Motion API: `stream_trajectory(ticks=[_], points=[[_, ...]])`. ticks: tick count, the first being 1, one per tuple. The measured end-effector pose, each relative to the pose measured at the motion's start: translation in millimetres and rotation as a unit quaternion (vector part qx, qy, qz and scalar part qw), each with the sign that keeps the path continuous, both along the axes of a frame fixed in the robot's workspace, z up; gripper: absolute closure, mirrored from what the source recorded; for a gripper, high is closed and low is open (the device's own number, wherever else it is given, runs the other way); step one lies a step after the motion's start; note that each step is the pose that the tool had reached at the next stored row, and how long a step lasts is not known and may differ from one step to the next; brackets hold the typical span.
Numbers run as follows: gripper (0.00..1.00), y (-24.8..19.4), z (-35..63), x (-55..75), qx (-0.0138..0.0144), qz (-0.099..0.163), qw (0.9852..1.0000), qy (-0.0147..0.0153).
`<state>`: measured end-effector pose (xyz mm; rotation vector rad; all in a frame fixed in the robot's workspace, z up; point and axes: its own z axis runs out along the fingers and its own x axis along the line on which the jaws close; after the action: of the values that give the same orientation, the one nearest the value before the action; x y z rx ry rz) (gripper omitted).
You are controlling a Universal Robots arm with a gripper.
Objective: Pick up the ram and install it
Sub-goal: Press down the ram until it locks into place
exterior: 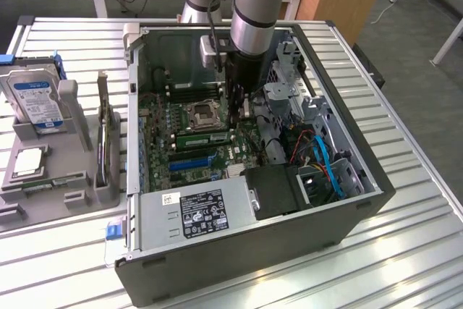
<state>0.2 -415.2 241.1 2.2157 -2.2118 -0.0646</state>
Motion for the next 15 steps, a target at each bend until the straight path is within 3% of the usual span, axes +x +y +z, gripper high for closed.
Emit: stream_trajectory(ticks=[6, 15], points=[[0.90, 0.0, 8.8, 0.0, 0.0000, 0.000, 1.0000, 0.0000], [0.90, 0.0, 9.0, -4.5, -0.0001, 0.000, 1.0000, 0.0000]])
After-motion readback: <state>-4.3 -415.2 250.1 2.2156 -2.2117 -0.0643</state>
